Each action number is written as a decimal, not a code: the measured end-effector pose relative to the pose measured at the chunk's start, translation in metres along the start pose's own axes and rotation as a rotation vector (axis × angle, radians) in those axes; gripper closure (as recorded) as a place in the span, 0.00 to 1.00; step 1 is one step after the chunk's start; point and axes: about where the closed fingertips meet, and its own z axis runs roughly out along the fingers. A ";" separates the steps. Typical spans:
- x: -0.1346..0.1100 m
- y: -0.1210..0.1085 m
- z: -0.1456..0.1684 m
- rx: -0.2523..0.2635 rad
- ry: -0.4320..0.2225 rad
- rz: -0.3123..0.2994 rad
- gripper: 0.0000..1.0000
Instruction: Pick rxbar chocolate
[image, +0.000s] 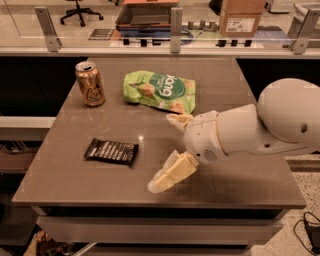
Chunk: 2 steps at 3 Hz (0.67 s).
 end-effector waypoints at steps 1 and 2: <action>-0.010 0.004 0.024 -0.036 -0.014 0.025 0.00; -0.014 0.003 0.033 -0.051 -0.016 0.019 0.00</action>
Offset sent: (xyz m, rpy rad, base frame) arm 0.0025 0.0218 -0.0047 0.0192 0.0303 0.0147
